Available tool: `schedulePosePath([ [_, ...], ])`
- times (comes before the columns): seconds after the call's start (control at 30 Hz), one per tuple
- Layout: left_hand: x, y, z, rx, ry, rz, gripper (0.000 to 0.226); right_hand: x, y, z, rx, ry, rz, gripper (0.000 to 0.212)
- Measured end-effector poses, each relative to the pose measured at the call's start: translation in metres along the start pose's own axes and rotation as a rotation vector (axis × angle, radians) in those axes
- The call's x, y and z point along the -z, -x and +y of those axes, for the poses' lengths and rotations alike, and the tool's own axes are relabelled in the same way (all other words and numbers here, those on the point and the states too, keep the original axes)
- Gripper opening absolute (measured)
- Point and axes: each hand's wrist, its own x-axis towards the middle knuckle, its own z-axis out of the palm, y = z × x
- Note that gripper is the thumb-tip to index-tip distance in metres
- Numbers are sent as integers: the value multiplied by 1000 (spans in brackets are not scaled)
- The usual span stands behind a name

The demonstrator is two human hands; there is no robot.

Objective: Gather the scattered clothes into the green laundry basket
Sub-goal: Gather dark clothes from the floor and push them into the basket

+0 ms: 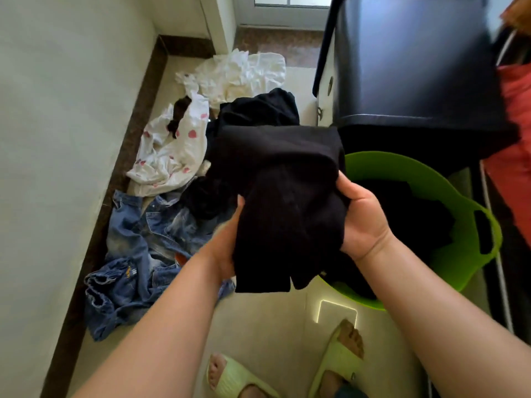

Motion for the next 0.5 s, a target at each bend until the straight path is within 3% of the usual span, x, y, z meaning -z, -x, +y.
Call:
schedulePosePath([
  [0.1, -34, 1, 35, -141, 68, -123, 40, 24, 22, -56, 168, -77, 150, 40],
  [0.23, -73, -5, 76, -330, 36, -91, 34, 60, 44, -107, 305, 32, 476, 49],
  [0.33, -120, -10, 93, -416, -103, -65, 24, 78, 52, -135, 523, 150, 670, 30],
  [0.4, -149, -10, 99, -478, -75, -84, 13, 83, 57, -151, 647, 158, 707, 15],
  [0.5, -179, -13, 98, -533, 27, -76, 14, 88, 68, -171, 737, 144, 705, 9],
])
